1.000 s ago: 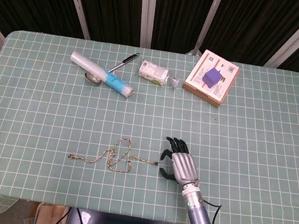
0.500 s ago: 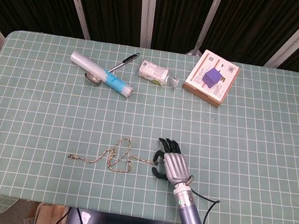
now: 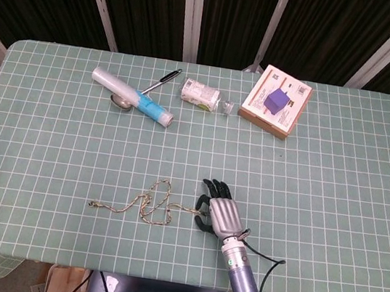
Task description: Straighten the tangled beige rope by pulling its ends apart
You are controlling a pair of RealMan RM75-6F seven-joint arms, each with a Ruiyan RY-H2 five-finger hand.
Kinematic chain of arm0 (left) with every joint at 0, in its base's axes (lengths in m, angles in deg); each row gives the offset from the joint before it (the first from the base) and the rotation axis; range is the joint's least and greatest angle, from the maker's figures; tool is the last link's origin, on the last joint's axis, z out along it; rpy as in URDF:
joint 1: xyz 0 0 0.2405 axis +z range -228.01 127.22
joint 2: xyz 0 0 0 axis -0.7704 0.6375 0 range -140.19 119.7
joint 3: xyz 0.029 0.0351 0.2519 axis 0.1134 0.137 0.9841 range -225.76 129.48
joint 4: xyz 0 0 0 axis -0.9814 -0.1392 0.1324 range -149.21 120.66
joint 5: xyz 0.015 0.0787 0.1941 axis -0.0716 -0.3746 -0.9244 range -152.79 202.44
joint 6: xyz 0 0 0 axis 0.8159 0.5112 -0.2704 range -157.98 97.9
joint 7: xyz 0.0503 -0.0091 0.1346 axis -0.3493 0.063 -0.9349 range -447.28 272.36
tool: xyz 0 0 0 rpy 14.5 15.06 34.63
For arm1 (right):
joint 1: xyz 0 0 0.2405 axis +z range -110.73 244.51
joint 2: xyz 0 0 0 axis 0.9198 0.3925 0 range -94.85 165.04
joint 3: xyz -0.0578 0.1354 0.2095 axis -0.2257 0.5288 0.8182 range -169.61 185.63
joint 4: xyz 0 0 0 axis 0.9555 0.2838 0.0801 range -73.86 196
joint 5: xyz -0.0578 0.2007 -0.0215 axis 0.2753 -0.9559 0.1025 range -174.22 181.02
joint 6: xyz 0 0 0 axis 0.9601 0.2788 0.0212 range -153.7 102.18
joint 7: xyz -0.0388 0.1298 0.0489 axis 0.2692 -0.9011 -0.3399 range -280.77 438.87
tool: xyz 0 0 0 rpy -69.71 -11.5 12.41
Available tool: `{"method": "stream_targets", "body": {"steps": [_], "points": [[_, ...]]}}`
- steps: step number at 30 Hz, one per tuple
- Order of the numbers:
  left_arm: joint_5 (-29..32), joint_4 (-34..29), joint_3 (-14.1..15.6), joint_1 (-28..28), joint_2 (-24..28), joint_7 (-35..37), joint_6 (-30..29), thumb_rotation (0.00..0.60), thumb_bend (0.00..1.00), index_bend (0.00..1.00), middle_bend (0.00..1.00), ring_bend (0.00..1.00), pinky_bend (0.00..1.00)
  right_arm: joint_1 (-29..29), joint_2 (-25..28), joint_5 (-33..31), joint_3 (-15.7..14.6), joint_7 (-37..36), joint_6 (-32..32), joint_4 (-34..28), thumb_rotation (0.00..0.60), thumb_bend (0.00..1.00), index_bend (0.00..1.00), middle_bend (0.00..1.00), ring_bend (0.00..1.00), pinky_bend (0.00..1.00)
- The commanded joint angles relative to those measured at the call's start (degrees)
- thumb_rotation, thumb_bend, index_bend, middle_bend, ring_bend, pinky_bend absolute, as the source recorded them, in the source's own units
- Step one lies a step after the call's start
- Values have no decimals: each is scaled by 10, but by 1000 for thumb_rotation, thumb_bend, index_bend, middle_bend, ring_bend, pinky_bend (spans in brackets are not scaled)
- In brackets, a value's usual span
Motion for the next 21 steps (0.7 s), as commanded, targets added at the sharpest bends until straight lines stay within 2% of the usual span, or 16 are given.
{"method": "stream_targets", "body": {"steps": [1,7,12,21], "points": [[1,0,0,0,0,1,0,600,11,0,0,0,0,1,-2,-2,1,2,0,2,600,379,547,137,0,0],[2,-1,0,0,1,3,2,600,12,0,0,0,0,2,-7,-9,1,6,0,6,600,393,582,144,0,0],[2,-2,1,-1,2,3,3,600,12,0,0,0,0,3,-7,-13,1,11,1,4,600,442,620,153,0,0],[-3,-3,4,-3,2,-4,8,600,32,0,0,0,0,0,11,-12,2,18,11,-21,600,456,657,163,0,0]]}}
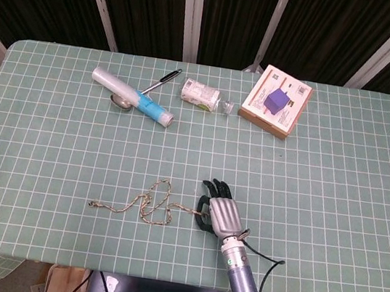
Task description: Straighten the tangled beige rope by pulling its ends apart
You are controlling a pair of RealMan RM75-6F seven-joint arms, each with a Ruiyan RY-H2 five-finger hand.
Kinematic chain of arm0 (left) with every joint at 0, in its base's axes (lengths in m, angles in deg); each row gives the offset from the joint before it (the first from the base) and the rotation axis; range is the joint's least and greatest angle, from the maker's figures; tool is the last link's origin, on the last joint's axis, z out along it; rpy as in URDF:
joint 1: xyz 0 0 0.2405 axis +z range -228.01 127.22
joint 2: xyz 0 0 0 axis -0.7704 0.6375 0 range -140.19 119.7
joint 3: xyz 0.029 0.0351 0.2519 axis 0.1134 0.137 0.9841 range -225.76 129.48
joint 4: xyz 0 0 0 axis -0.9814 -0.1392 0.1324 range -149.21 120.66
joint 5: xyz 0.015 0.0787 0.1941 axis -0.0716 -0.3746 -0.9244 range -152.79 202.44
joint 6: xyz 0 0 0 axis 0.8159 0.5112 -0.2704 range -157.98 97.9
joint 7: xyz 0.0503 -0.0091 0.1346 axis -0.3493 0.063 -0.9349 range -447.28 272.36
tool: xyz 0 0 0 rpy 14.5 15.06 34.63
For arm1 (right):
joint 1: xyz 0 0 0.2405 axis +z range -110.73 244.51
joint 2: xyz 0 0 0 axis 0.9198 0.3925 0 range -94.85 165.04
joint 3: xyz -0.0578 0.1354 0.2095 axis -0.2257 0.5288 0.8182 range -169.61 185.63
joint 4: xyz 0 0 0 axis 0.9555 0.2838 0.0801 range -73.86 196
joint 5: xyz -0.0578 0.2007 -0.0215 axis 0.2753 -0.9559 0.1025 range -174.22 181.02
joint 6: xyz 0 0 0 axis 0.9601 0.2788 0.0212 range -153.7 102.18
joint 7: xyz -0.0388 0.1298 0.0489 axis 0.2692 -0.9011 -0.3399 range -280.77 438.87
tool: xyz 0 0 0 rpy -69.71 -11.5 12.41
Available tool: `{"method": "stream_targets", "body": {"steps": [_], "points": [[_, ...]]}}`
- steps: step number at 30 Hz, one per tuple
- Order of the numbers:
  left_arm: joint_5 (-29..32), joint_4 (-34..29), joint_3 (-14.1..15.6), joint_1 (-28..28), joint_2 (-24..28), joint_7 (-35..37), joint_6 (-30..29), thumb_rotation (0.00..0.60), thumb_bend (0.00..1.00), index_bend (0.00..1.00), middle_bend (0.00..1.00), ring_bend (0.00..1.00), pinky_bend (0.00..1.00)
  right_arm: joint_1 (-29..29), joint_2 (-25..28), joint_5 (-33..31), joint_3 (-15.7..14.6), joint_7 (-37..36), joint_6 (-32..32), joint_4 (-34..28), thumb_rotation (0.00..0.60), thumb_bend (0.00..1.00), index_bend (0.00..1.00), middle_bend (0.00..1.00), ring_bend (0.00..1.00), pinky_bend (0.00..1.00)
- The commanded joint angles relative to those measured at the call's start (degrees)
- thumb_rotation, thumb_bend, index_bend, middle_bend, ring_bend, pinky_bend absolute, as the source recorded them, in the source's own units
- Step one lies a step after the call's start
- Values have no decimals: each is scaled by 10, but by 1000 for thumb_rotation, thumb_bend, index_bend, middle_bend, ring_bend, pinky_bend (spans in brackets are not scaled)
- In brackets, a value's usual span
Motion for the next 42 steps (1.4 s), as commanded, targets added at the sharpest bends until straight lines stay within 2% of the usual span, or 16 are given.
{"method": "stream_targets", "body": {"steps": [1,5,10,16,20,27,37,42], "points": [[-3,-2,2,-3,0,-6,5,600,43,0,0,0,0,-3,11,1,1,-1,5,-12,600,456,657,163,0,0],[-12,-19,3,-17,1,-22,25,600,84,21,0,0,0,-7,29,-1,0,-1,7,-29,600,456,657,163,0,0],[-12,-84,-8,-60,1,-68,83,600,182,163,0,0,0,-11,45,-6,-4,-1,6,-49,600,456,658,163,0,0],[34,-156,-38,-116,-33,-149,159,600,284,347,64,0,0,-14,54,-11,-7,3,9,-64,600,457,657,163,0,0],[79,-175,-55,-148,-73,-209,199,600,327,398,85,0,0,-15,58,-13,-5,4,13,-75,600,458,657,163,0,0],[170,-180,-62,-181,-140,-302,235,600,371,459,123,0,0,-15,68,-18,-3,9,19,-89,600,458,657,163,0,0],[229,-151,-58,-205,-216,-370,233,600,405,498,138,0,0,-18,82,-27,-1,6,25,-99,600,457,658,163,0,0],[253,-141,-53,-211,-238,-388,233,600,430,526,143,0,0,-19,86,-29,-1,4,27,-103,600,458,657,163,0,0]]}}
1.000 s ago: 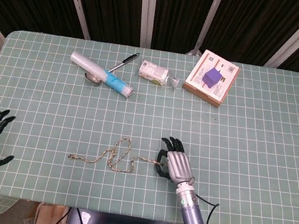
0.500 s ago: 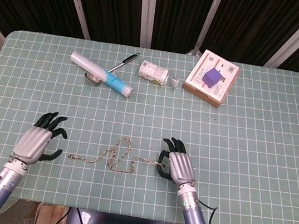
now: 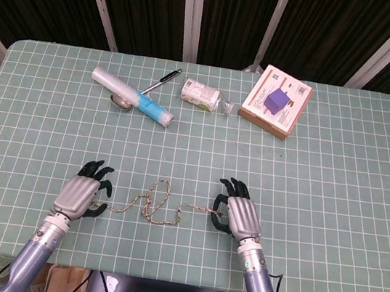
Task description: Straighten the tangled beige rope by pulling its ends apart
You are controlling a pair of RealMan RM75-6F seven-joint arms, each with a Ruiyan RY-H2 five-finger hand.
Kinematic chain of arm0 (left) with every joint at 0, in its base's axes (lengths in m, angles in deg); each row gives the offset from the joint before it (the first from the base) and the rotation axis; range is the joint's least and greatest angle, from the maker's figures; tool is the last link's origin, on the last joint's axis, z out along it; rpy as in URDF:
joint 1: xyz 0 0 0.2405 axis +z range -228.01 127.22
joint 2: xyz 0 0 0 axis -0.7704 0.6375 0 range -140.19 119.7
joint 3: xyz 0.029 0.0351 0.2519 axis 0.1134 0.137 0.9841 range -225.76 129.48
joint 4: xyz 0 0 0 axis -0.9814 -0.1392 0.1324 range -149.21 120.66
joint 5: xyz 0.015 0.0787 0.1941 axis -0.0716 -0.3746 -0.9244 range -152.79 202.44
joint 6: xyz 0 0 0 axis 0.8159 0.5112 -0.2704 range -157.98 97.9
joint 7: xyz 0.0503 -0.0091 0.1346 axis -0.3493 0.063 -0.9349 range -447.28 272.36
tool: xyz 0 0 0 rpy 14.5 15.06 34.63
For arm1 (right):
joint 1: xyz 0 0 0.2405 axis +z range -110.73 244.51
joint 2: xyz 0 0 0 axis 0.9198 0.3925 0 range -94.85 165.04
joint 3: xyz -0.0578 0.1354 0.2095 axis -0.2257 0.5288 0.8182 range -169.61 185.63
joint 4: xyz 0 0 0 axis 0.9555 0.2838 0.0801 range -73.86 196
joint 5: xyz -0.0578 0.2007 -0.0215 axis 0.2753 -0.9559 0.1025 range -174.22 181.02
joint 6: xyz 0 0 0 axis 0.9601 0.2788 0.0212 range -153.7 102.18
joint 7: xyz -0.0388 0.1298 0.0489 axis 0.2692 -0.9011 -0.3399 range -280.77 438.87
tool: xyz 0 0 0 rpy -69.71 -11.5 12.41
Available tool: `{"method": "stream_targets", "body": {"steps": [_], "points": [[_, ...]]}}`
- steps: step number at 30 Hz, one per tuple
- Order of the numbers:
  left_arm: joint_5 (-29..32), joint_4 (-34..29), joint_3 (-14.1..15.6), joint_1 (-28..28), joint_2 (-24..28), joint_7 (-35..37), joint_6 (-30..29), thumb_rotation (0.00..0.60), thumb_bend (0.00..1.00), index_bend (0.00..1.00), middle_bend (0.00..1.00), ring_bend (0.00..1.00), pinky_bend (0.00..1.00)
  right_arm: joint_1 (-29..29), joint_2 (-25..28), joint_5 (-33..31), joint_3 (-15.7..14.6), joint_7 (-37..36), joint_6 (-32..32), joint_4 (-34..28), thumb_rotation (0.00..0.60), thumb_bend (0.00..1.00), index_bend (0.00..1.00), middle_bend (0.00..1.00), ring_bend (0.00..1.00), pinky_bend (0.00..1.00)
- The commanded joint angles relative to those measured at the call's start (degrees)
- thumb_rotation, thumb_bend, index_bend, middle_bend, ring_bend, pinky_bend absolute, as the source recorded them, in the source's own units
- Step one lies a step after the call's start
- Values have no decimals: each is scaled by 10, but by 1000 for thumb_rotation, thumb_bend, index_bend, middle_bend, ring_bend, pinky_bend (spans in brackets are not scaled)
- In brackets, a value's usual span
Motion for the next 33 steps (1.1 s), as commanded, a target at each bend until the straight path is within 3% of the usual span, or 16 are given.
{"method": "stream_targets", "body": {"steps": [1,33], "points": [[14,6,4,-4,-12,-11,-2,600,437,531,144,0,0,0,2,-1,0,-1,1,-2,600,459,657,163,0,0],[59,52,29,-26,-54,-35,-8,600,458,517,117,0,0,0,12,-9,-2,-6,8,-5,600,461,657,163,0,0]]}}
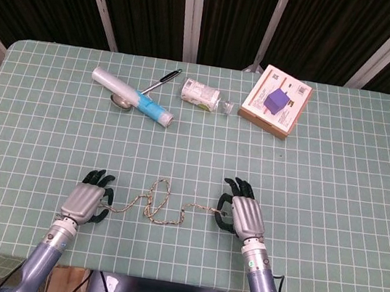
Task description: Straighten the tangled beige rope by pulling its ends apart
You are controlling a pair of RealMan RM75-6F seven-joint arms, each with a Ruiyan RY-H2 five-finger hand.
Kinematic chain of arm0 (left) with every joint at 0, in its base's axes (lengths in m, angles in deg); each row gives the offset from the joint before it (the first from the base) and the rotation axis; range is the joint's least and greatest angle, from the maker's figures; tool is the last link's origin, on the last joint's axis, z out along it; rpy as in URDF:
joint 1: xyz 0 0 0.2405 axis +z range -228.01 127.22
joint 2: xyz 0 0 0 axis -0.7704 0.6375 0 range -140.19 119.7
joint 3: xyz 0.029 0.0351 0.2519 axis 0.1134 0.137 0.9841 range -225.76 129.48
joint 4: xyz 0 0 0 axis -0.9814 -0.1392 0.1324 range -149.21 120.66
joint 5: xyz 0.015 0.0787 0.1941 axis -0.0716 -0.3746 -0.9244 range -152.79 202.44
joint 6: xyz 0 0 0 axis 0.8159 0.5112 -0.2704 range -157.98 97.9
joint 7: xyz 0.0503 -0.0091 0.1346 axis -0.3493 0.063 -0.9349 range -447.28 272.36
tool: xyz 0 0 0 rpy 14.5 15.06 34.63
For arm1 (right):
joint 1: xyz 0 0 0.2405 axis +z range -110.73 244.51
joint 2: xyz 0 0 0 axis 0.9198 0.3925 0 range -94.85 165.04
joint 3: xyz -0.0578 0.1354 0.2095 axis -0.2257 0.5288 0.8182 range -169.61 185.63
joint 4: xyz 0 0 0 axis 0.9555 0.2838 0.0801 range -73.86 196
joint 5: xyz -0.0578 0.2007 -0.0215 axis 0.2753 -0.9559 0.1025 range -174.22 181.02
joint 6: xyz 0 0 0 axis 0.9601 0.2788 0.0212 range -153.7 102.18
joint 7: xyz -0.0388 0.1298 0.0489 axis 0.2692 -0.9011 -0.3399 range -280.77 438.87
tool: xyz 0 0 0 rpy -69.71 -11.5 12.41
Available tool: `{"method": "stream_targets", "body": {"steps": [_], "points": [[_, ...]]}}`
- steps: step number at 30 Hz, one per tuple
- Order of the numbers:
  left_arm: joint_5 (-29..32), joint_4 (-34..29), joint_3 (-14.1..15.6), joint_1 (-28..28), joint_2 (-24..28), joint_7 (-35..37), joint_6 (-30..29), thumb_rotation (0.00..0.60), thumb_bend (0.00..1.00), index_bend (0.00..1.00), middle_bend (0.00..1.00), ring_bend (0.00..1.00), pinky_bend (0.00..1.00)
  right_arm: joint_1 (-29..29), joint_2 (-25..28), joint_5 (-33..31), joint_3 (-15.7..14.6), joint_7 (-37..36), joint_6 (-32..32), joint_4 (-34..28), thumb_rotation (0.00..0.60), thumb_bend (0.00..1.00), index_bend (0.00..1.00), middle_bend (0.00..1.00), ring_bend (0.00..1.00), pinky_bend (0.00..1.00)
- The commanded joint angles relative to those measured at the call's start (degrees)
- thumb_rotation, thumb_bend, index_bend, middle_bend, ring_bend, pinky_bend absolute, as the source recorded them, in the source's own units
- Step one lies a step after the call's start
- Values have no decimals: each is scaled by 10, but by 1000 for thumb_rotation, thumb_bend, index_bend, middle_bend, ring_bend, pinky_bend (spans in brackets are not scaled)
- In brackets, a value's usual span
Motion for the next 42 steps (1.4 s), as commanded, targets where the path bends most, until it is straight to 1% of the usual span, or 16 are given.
{"method": "stream_targets", "body": {"steps": [1,10,20,25,31,35,42], "points": [[1,2,1,-2,-4,1,0,600,459,518,117,0,0,0,0,0,0,0,0,1,600,461,657,163,0,0],[2,9,7,-3,-12,6,-4,600,543,574,130,0,0,0,1,-2,-2,-1,1,3,600,461,657,163,0,0],[4,12,8,-2,-7,12,-9,600,559,592,138,0,0,0,3,-1,-3,-1,3,1,600,461,657,163,0,0],[-6,-4,-4,-1,8,31,-20,600,559,593,138,0,0,0,13,2,2,2,8,-6,600,461,658,163,0,0],[-32,-46,-23,4,57,67,-40,600,560,598,143,0,0,-4,49,7,16,1,20,-18,600,461,657,163,0,0],[-50,-77,-35,14,108,96,-56,600,560,599,144,0,0,-12,86,7,24,-6,27,-30,600,460,657,163,0,0],[-75,-105,-41,41,189,164,-79,600,560,603,148,0,0,-35,144,11,29,-32,43,-51,600,461,657,163,0,0]]}}
